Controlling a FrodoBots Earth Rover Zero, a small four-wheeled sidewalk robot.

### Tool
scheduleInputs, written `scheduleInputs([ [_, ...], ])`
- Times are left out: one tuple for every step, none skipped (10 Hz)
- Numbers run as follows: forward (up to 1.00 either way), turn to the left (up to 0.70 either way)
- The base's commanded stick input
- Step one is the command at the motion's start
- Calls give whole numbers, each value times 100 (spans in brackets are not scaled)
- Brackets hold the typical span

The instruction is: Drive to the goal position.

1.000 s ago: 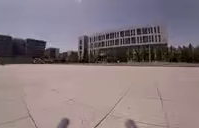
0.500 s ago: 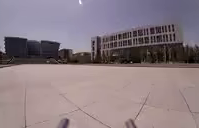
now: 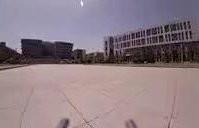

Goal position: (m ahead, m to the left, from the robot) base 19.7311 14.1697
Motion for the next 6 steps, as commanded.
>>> scheduleInputs([
  [100,40],
  [100,40],
  [100,40],
  [100,40],
  [100,40],
  [100,40],
])
